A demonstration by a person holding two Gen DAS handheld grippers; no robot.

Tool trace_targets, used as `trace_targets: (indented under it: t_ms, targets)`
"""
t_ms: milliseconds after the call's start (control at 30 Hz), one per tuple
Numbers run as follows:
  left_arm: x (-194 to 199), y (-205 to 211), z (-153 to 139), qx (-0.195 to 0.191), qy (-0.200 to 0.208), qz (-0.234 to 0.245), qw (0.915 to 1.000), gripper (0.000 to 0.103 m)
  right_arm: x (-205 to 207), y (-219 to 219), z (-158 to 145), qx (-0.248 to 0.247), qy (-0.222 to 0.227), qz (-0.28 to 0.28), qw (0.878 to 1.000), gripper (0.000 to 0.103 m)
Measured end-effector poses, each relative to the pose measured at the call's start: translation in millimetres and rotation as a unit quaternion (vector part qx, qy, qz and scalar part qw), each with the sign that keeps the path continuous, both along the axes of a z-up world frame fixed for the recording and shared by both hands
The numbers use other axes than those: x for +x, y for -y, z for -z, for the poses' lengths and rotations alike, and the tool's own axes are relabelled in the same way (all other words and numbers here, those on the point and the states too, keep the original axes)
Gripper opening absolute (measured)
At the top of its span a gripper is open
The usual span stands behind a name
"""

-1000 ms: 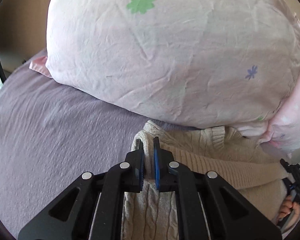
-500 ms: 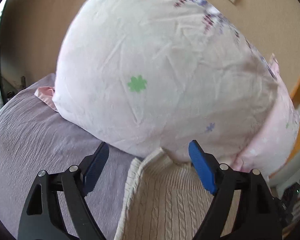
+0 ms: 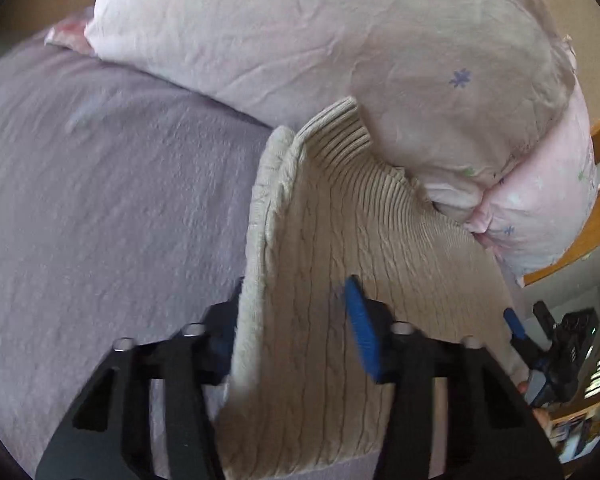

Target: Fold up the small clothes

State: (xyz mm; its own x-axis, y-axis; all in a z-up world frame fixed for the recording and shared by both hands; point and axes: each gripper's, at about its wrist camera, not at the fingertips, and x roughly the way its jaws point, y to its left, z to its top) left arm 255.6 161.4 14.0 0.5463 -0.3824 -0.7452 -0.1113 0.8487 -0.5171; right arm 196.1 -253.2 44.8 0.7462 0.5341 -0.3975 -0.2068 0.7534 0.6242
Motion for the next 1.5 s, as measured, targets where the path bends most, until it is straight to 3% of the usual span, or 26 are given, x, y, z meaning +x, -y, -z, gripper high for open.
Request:
trace_targets:
  t_ms: [67, 200, 300, 400, 500, 600, 700, 733, 767, 833, 867, 900, 967, 1033, 1133, 1200, 1333, 1400, 1433, 1500]
  targets:
    - [6.4, -1.7, 5.5, -0.036, -0.01, -0.02, 0.9991, 0.017, -3.2, 6.9, -2.6, 0.01, 0.009, 0.005, 1.0, 0.088]
    - [4.2, 12.5, -19.5, -0.016, 0.004, -0.031, 0.9994, 0.014, -9.6, 25.5, -11.7, 0.021, 0.023, 0.023, 0.999, 0.088]
    - [0.8, 40.1, -58.2, -0.029, 0.032, -0.02, 0.9989, 0.013, -19.3, 48.7, -21.9, 0.037, 0.039, 0.051, 0.997, 0.088]
    - [2.0, 113.9, -107.7, -0.017, 0.075, 0.031, 0.9966, 0.012, -31.5, 75.3, -31.4, 0.056, 0.063, 0.078, 0.993, 0.088]
    - [4.2, 195.1, -126.7, -0.03, 0.095, 0.09, 0.9909, 0.012, -42.9, 102.9, -38.8, 0.057, 0.083, 0.118, 0.988, 0.088]
    - [16.2, 291.6, -109.3, -0.034, 0.083, 0.155, 0.9838, 0.012, -46.8, 131.4, -35.1, 0.066, 0.074, 0.156, 0.983, 0.088]
    - [29.2, 362.3, -66.5, -0.025, 0.015, 0.213, 0.9767, 0.014, -42.5, 152.0, -24.6, 0.076, 0.049, 0.184, 0.979, 0.088]
    - [31.5, 369.5, -58.6, -0.04, -0.004, 0.222, 0.9742, 0.014, -39.9, 159.2, -20.5, 0.084, 0.039, 0.186, 0.978, 0.088]
    - [31.7, 371.7, -53.5, -0.081, -0.017, 0.232, 0.9692, 0.014, -38.3, 162.3, -18.4, 0.092, 0.034, 0.183, 0.978, 0.088]
    - [27.8, 363.4, -65.1, -0.119, 0.004, 0.246, 0.9619, 0.015, -32.8, 164.8, -14.7, 0.103, 0.023, 0.166, 0.98, 0.087]
    - [22.6, 355.1, -79.9, -0.126, 0.03, 0.256, 0.9579, 0.022, -29.5, 163.1, -14.1, 0.102, 0.018, 0.156, 0.982, 0.085]
    - [17.5, 345.8, -92.4, -0.121, 0.049, 0.259, 0.9569, 0.044, -26.1, 160.8, -12.1, 0.101, 0.012, 0.143, 0.984, 0.084]
    - [0.3, 320.9, -116.4, -0.069, 0.098, 0.239, 0.9636, 0.079, -17.1, 152.0, -7.4, 0.093, -0.01, 0.111, 0.989, 0.076]
    - [-17.3, 304.6, -127.6, 0.002, 0.134, 0.232, 0.9634, 0.079, -10.0, 143.7, -3.9, 0.076, -0.032, 0.092, 0.992, 0.069]
    - [-37.8, 292.7, -119.9, 0.085, 0.152, 0.233, 0.9567, 0.079, -8.9, 133.1, -1.9, 0.046, -0.041, 0.088, 0.994, 0.064]
    - [-46.3, 289.7, -106.9, 0.11, 0.151, 0.237, 0.9535, 0.079, -9.3, 125.5, -3.7, 0.028, -0.035, 0.078, 0.996, 0.052]
    - [-59.6, 285.4, -80.9, 0.156, 0.172, 0.227, 0.9458, 0.079, 1.2, 104.1, 2.6, -0.018, -0.062, 0.048, 0.997, 0.05]
    - [-59.4, 287.0, -68.1, 0.167, 0.168, 0.23, 0.9438, 0.08, 6.8, 89.6, 7.5, -0.067, -0.075, 0.052, 0.994, 0.022]
    - [-60.2, 292.0, -62.1, 0.176, 0.166, 0.234, 0.9415, 0.08, 4.7, 88.9, 5.3, -0.077, -0.065, 0.063, 0.993, 0.015]
    - [-68.3, 305.2, -53.2, 0.208, 0.172, 0.255, 0.9285, 0.08, 1.0, 103.9, 7.0, -0.045, -0.065, 0.089, 0.993, 0.01]
